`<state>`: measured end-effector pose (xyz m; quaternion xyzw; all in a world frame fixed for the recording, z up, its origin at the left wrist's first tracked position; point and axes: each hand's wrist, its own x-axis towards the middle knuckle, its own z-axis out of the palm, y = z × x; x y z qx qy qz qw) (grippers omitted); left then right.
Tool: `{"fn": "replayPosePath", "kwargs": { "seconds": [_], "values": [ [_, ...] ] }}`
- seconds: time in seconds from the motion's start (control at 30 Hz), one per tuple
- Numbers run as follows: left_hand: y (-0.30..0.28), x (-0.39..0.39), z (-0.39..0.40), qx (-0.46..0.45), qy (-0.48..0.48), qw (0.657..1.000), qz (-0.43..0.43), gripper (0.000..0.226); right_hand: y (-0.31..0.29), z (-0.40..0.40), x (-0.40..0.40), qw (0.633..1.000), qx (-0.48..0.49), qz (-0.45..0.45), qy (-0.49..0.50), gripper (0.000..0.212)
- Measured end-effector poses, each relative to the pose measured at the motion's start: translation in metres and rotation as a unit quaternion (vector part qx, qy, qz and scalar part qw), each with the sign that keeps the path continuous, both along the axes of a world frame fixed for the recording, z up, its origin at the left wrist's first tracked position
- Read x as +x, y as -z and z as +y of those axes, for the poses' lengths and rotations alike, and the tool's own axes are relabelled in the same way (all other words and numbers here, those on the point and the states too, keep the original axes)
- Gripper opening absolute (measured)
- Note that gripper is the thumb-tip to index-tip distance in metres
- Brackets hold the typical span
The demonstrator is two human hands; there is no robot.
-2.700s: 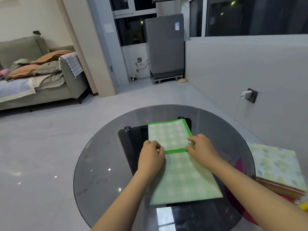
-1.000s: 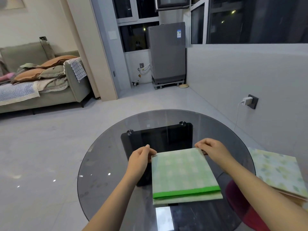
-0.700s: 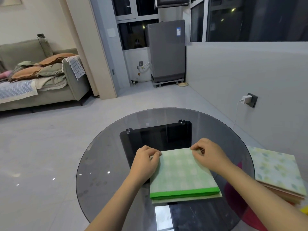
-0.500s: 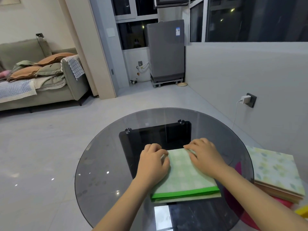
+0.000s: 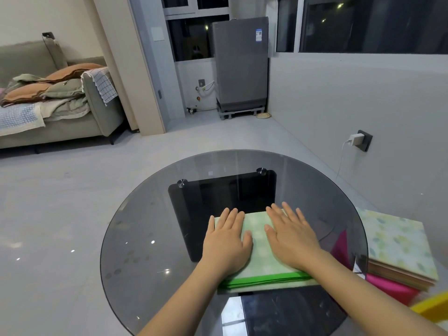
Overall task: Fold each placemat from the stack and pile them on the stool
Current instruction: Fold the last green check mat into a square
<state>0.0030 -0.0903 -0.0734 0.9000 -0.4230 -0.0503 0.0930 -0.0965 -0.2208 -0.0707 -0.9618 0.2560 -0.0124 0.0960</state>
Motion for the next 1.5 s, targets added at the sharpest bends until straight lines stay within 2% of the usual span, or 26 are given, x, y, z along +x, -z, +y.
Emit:
{"fn": "replayPosePath", "kwargs": {
  "seconds": [0.27, 0.4, 0.47, 0.53, 0.7, 0.8, 0.83, 0.97, 1.2, 1.33, 1.5],
  "values": [
    [0.002, -0.001, 0.007, -0.002, -0.122, 0.993, 0.008, 0.067, 0.004, -0.003, -0.003, 0.997, 0.0, 0.001, 0.081, 0.062],
    [-0.002, 0.006, 0.01, -0.019, -0.143, 0.989, 0.009, 0.06, -0.001, -0.011, -0.004, 0.993, 0.025, 0.008, 0.119, 0.061],
    [-0.009, 0.015, 0.014, -0.048, -0.138, 0.989, 0.021, 0.052, -0.003, -0.016, -0.001, 0.991, 0.045, -0.019, 0.123, 0.055],
    [-0.019, 0.026, 0.016, -0.062, -0.137, 0.987, 0.052, 0.047, -0.011, -0.024, 0.002, 0.987, 0.075, -0.058, 0.132, 0.042],
    [-0.033, 0.038, 0.016, -0.102, -0.157, 0.968, 0.169, 0.042, -0.028, -0.041, 0.006, 0.976, 0.168, -0.062, 0.128, 0.017],
    [-0.04, 0.035, 0.018, -0.148, -0.154, 0.954, 0.212, 0.044, -0.035, -0.043, 0.0, 0.942, 0.291, -0.129, 0.109, 0.019],
    [-0.044, 0.033, 0.019, -0.162, -0.152, 0.948, 0.228, 0.043, -0.039, -0.042, -0.005, 0.936, 0.305, -0.143, 0.107, 0.019],
    [-0.067, 0.02, 0.021, -0.257, -0.146, 0.897, 0.328, 0.027, -0.064, -0.045, -0.031, 0.935, 0.281, -0.186, 0.109, 0.008],
    [-0.114, -0.028, -0.007, -0.388, -0.09, 0.833, 0.384, 0.007, -0.121, -0.06, -0.097, 0.899, 0.279, -0.318, 0.111, 0.004],
    [-0.138, -0.058, -0.051, -0.408, -0.027, 0.83, 0.379, 0.007, -0.149, -0.085, -0.142, 0.882, 0.232, -0.382, 0.146, 0.005],
    [-0.143, -0.093, -0.127, -0.398, 0.033, 0.817, 0.416, 0.006, -0.153, -0.132, -0.199, 0.867, 0.214, -0.408, 0.188, 0.003]
  ]
}}
